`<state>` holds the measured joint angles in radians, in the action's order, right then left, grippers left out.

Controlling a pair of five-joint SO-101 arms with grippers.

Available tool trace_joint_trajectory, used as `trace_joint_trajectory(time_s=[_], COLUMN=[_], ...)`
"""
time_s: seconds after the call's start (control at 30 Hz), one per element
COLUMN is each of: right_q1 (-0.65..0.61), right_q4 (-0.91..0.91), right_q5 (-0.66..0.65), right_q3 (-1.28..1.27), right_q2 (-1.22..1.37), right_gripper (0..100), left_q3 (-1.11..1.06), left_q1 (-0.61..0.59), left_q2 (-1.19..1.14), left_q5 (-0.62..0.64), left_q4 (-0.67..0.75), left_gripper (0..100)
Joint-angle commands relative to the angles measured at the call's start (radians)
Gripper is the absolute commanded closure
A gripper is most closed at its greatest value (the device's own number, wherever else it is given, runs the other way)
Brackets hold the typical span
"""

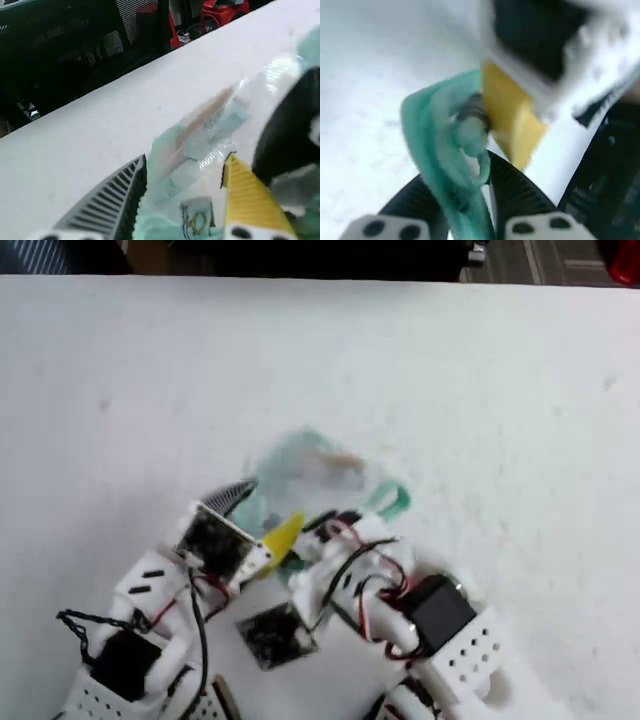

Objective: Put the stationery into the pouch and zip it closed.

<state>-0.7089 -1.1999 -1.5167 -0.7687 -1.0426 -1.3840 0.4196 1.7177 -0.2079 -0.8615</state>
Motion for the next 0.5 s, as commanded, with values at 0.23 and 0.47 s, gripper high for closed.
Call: trace_joint_trajectory(time_s=[0.23, 0.47], right_q1=[0.087, 0.093], right_q4=[0.266, 0.367], right_q5=[0.175, 0.272], right_q3=[0.026, -0.023], right_q2=[-0.024, -0.024], right_gripper=[98.3, 98.3], left_q3=[0.054, 0.158], left_q1=[0.074, 0.073], left_q2=[-0.008, -0.008], left_q5=[-0.069, 0.060], left_q4=[-0.087, -0.166], left_gripper=[73, 73])
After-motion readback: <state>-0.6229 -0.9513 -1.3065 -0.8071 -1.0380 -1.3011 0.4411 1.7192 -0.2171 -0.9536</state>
